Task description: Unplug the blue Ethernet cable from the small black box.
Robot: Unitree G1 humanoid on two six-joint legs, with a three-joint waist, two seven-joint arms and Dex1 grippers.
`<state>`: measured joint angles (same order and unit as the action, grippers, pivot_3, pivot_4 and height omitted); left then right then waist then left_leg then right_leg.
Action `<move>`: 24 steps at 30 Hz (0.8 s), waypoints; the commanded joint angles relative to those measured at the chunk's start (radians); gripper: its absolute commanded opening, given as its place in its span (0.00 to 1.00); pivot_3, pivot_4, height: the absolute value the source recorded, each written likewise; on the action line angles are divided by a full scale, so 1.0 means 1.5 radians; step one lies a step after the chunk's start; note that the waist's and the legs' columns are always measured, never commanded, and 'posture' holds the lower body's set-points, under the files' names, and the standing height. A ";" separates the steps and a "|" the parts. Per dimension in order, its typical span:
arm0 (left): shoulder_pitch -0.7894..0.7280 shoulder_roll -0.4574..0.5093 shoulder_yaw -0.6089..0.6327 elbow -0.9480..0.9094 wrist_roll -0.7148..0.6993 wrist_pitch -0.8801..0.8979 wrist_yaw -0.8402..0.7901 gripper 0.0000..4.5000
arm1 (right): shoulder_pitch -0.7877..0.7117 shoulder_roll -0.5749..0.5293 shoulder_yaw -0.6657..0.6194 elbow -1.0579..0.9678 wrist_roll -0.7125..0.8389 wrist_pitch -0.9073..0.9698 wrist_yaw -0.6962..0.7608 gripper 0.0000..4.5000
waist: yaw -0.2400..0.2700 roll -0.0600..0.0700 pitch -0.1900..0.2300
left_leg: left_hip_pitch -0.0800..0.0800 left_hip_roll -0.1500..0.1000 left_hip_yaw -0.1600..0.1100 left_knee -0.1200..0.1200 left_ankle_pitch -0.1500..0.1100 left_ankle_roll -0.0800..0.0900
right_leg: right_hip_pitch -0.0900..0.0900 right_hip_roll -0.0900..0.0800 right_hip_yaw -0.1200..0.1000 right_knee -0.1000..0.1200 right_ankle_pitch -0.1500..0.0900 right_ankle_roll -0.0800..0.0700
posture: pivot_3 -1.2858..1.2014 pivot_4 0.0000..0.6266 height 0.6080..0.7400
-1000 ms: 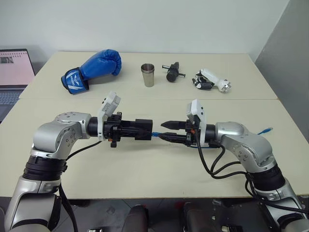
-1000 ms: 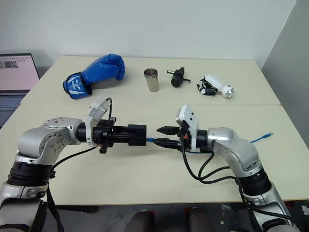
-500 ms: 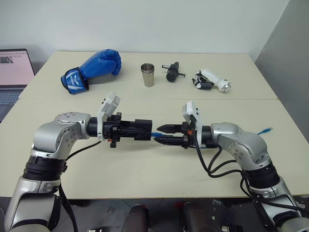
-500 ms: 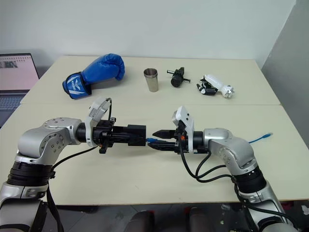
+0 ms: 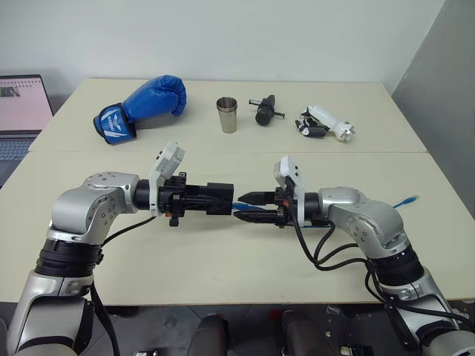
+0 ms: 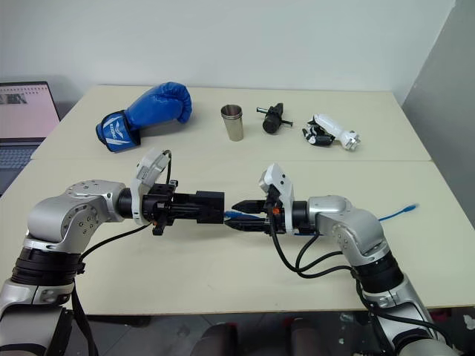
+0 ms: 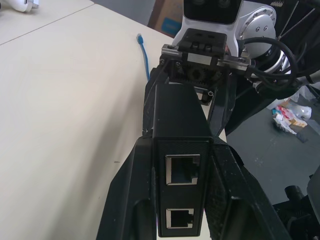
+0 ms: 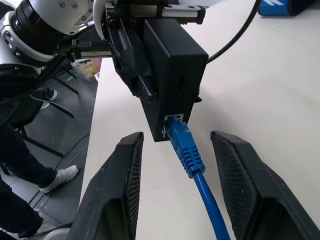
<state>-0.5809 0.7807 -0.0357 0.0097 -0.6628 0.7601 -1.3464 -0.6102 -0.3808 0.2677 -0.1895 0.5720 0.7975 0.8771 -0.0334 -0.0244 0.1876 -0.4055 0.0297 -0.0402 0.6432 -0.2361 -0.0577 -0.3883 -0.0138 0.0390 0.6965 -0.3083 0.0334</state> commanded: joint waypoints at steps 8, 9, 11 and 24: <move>-0.008 0.001 0.008 -0.009 -0.001 -0.007 -0.006 0.18 | -0.022 0.021 -0.021 0.009 0.022 0.019 0.013 0.50 | 0.000 0.000 0.000 | 0.000 0.000 0.000 0.000 0.000 0.000 | 0.000 0.000 0.000 0.000 0.000 0.000 | 0.52 0.24 1.00; -0.009 0.000 0.008 -0.009 -0.001 -0.007 -0.006 0.18 | -0.022 0.020 -0.022 0.010 0.022 0.021 0.016 0.50 | 0.000 0.000 0.000 | 0.000 0.000 0.000 0.000 0.000 0.000 | 0.000 0.000 0.000 0.000 0.000 0.000 | 0.52 0.24 1.00; -0.010 0.000 0.008 -0.009 -0.001 -0.007 -0.005 0.18 | -0.024 0.019 -0.025 0.012 0.022 0.022 0.021 0.50 | 0.000 0.000 0.000 | 0.000 0.000 0.000 0.000 0.000 0.000 | 0.000 0.000 0.000 0.000 0.000 0.000 | 0.52 0.24 1.00; -0.009 0.001 0.006 -0.013 0.001 -0.005 -0.008 0.18 | -0.023 0.022 -0.034 0.011 0.030 0.038 0.036 0.02 | 0.000 0.000 0.000 | 0.000 0.000 0.000 0.000 0.000 0.000 | 0.000 0.000 0.000 0.000 0.000 0.000 | 0.52 0.24 1.00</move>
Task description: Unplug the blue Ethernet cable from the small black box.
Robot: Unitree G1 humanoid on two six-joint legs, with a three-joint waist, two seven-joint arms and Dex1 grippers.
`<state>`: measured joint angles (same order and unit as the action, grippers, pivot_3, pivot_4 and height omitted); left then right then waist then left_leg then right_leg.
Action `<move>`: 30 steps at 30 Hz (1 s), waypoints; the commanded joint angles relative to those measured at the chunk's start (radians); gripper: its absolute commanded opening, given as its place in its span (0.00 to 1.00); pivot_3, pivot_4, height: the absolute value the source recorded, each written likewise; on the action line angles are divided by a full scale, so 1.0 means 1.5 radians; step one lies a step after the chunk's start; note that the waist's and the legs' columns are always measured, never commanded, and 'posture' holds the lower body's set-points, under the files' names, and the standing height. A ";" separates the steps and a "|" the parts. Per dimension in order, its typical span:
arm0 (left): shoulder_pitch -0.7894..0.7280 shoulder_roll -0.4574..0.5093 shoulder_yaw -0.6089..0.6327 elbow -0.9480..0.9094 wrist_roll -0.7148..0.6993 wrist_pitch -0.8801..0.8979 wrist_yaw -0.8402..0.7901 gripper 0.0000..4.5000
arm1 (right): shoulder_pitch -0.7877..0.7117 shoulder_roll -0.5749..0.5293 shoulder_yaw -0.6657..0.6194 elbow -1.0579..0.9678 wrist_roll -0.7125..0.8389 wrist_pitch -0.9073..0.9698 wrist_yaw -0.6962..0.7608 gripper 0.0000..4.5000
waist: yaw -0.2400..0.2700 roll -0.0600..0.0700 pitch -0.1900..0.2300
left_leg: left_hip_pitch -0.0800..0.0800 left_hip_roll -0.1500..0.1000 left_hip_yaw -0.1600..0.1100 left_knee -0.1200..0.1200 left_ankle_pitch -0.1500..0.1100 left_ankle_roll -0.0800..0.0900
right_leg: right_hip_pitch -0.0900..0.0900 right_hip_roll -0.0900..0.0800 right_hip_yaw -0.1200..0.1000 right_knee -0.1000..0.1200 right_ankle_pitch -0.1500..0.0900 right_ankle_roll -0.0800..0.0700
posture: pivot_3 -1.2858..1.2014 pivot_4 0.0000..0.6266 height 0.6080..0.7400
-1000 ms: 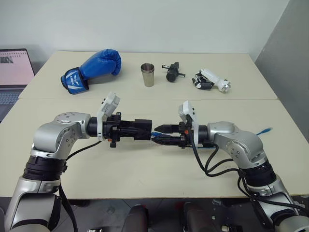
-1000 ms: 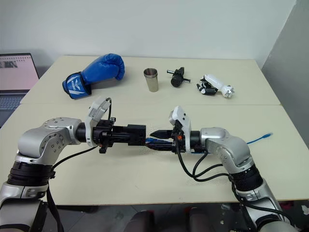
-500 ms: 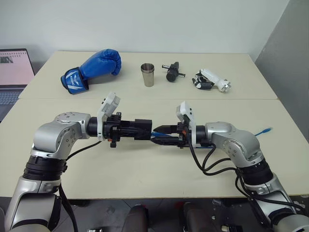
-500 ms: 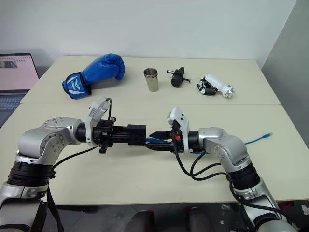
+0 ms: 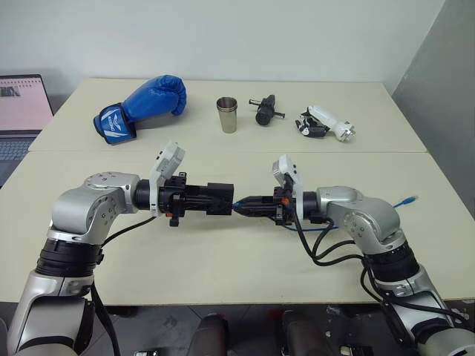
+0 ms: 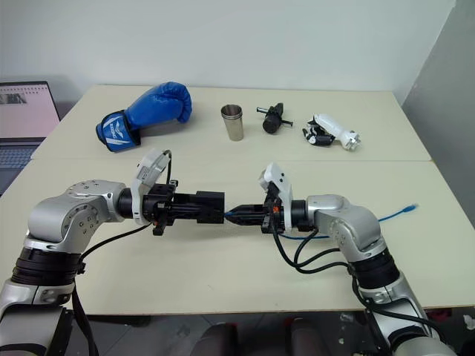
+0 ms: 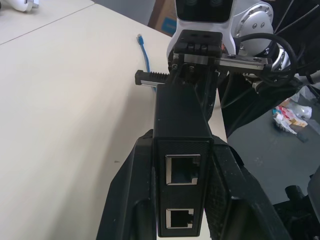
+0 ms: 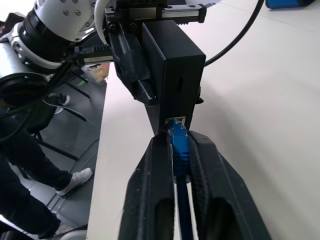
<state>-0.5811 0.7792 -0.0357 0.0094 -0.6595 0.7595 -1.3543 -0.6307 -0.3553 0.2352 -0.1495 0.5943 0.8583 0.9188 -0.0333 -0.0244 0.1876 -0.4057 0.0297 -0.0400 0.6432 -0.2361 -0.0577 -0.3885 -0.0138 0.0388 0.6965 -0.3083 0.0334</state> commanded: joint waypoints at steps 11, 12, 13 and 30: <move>-0.005 0.004 0.009 -0.014 -0.004 -0.002 -0.010 0.18 | -0.006 -0.003 -0.007 -0.021 0.014 -0.001 0.015 0.02 | 0.000 0.000 0.000 | 0.000 0.000 0.000 0.000 0.000 0.000 | 0.000 0.000 0.000 0.000 0.000 0.000 | 0.52 0.24 1.00; -0.002 0.010 0.011 -0.014 -0.003 -0.003 -0.015 0.18 | -0.001 -0.012 -0.007 -0.021 0.014 0.000 0.020 0.02 | 0.000 0.000 0.000 | 0.000 0.000 0.000 0.000 0.000 0.000 | 0.000 0.000 0.000 0.000 0.000 0.000 | 0.52 0.24 1.00; 0.000 0.016 0.012 -0.013 -0.001 -0.004 -0.018 0.18 | 0.003 -0.020 -0.008 -0.021 0.014 0.001 0.025 0.02 | 0.000 0.000 0.000 | 0.000 0.000 0.000 0.000 0.000 0.000 | 0.000 0.000 0.000 0.000 0.000 0.000 | 0.52 0.24 1.00; 0.040 0.032 0.021 0.011 0.066 -0.070 0.023 0.18 | -0.049 -0.055 -0.078 0.273 -0.192 -0.276 -0.176 0.02 | -0.003 0.000 0.000 | 0.000 0.000 0.001 0.000 0.000 0.000 | 0.000 0.000 0.001 0.000 0.000 0.000 | 0.52 0.24 1.00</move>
<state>-0.5204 0.8418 -0.0322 0.0484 -0.5650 0.6788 -1.3541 -0.6387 -0.4480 0.1614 0.1031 0.4270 0.6278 0.7865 -0.0377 -0.0243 0.1877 -0.4053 0.0298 -0.0373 0.6434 -0.2361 -0.0577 -0.3890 -0.0136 0.0407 0.6964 -0.3083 0.0337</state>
